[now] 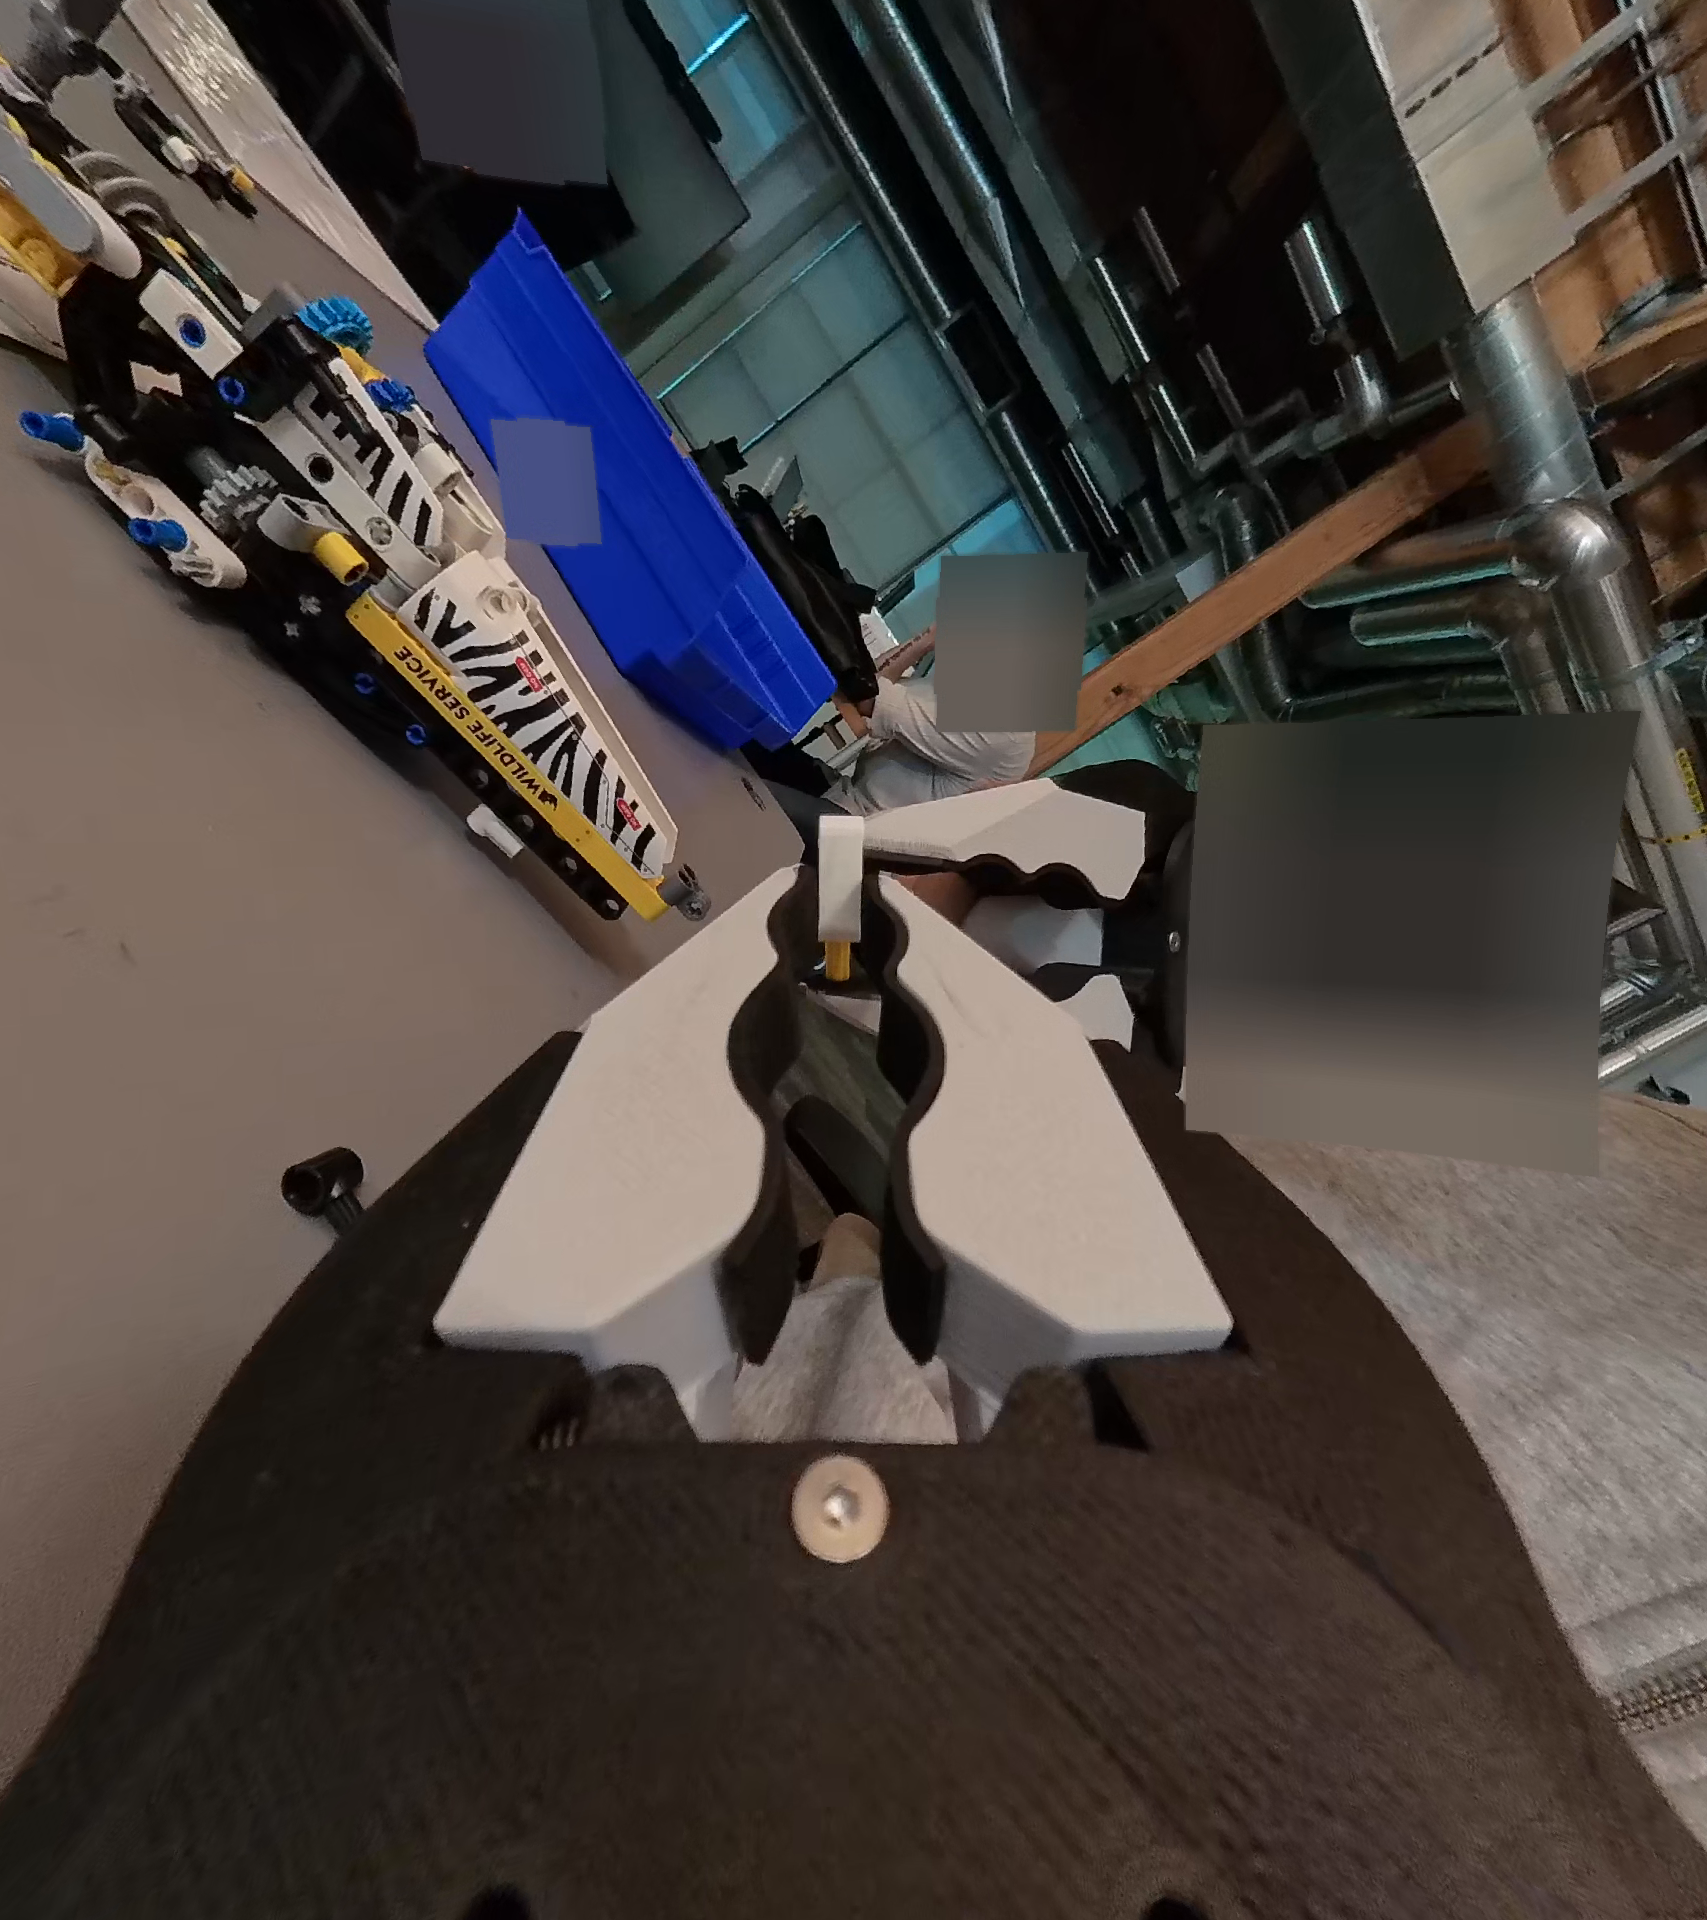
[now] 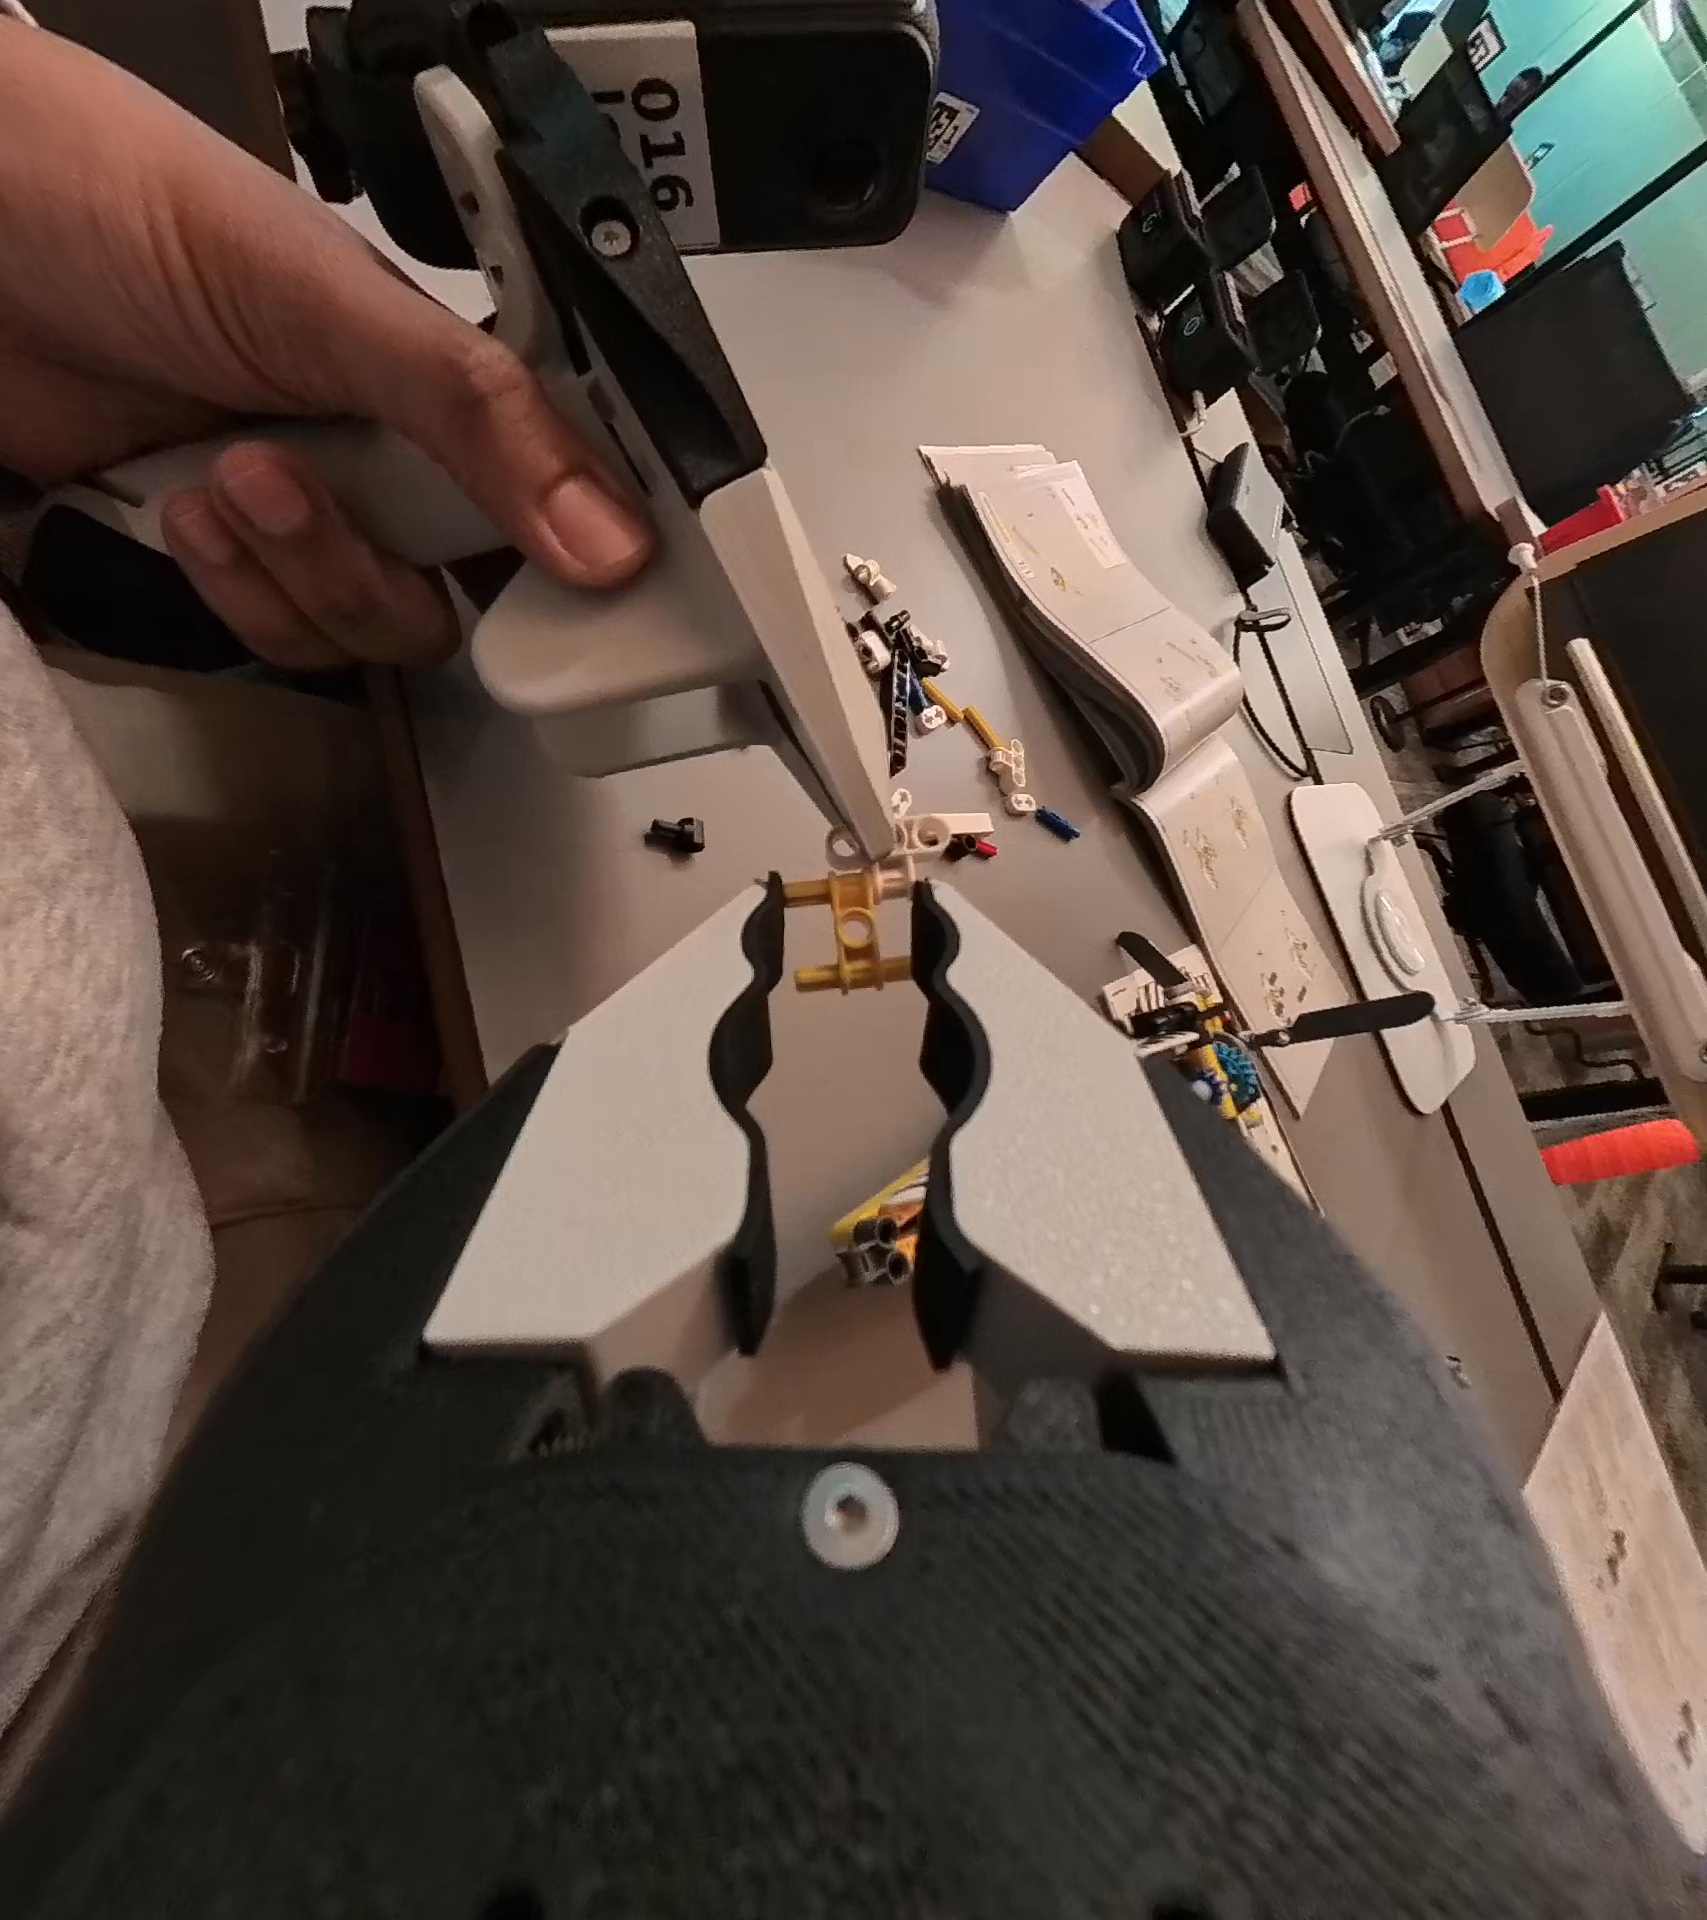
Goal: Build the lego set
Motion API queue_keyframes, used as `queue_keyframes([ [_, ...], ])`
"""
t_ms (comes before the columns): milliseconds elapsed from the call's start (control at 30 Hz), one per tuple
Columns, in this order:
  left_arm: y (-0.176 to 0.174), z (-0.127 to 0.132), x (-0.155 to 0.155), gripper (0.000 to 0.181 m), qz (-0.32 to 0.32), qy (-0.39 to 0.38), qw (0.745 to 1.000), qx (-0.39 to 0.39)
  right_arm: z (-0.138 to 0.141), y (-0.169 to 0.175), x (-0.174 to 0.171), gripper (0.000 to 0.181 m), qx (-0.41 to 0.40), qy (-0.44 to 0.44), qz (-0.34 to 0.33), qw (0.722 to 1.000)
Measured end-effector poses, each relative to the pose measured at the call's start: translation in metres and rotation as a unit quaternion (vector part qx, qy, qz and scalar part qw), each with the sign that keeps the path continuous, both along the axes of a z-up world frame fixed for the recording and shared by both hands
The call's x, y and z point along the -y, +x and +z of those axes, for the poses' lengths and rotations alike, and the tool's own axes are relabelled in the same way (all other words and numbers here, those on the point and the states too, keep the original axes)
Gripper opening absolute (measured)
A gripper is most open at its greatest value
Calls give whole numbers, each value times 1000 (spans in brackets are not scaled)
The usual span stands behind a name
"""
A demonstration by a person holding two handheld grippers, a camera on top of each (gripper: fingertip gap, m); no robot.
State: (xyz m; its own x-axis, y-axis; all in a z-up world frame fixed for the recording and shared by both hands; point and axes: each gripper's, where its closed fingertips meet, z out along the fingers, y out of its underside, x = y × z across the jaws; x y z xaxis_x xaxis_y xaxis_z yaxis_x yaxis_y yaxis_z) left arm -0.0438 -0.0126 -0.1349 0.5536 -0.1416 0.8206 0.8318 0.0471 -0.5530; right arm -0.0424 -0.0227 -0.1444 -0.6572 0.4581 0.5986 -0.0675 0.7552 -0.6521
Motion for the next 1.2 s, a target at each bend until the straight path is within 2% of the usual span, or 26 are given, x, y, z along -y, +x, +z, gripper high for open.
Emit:
queue_keyframes([
  [1200, 0, -1, 0, 6, 2, 3, 1000, 6, 0, 0, 0, 22, 6, -18, -7, 1000],
])
